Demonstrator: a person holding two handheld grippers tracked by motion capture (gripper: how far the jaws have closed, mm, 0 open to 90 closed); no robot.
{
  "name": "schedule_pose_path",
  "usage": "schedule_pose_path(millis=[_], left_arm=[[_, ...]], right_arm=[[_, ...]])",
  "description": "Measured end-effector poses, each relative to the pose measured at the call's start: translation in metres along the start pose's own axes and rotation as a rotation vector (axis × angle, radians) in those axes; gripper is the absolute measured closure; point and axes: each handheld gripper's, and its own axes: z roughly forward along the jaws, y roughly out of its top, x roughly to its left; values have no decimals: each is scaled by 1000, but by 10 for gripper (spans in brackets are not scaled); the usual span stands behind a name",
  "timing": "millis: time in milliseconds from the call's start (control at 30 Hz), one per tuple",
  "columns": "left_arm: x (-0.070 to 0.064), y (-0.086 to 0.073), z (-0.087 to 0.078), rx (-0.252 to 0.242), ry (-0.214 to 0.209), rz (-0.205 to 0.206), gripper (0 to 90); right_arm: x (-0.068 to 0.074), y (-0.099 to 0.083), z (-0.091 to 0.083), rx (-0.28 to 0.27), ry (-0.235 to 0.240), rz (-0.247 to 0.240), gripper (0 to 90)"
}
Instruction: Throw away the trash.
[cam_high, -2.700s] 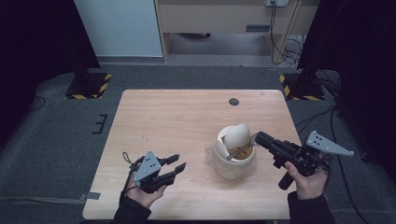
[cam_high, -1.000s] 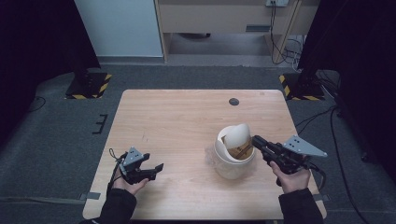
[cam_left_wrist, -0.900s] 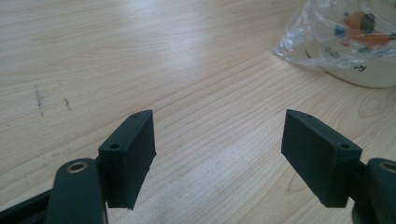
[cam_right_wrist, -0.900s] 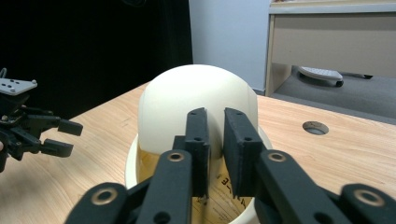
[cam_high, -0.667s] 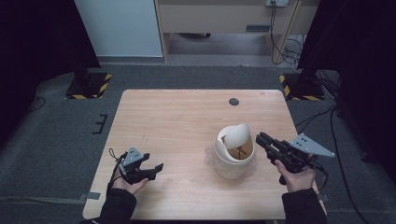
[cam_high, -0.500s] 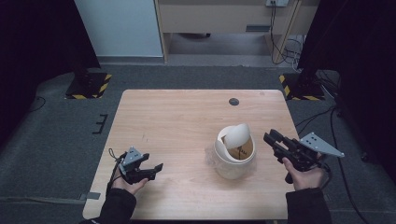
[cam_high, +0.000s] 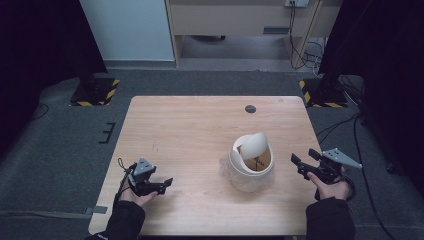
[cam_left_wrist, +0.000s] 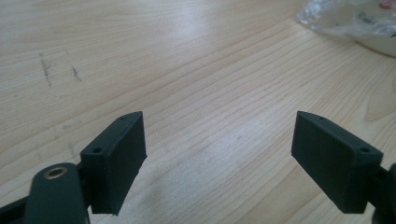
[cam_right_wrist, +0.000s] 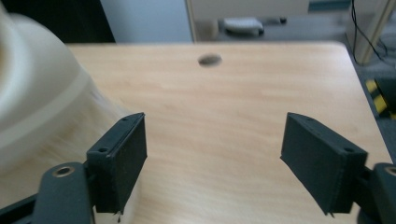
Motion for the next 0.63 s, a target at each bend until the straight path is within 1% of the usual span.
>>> schedule_pose_path(millis=[67, 167, 233, 300, 467, 633], left_arm=[[1, -1, 1, 14, 7, 3, 159], [4, -2, 2, 23, 22, 2, 149], [6, -3, 3, 35, 35, 1, 143], [9, -4, 4, 51, 51, 1, 136], [13, -5, 6, 66, 63, -5, 128], [20, -7, 6, 85, 86, -17, 113]], right_arm=[[-7, -8, 6, 52, -30, -14, 178], [-16, -18, 10, 110, -65, -16, 158], [-23, -25, 13, 155, -80, -20, 150], [-28, -29, 15, 181, -91, -25, 134], [-39, -35, 17, 212, -111, -24, 133], [-46, -39, 16, 238, -136, -51, 118]])
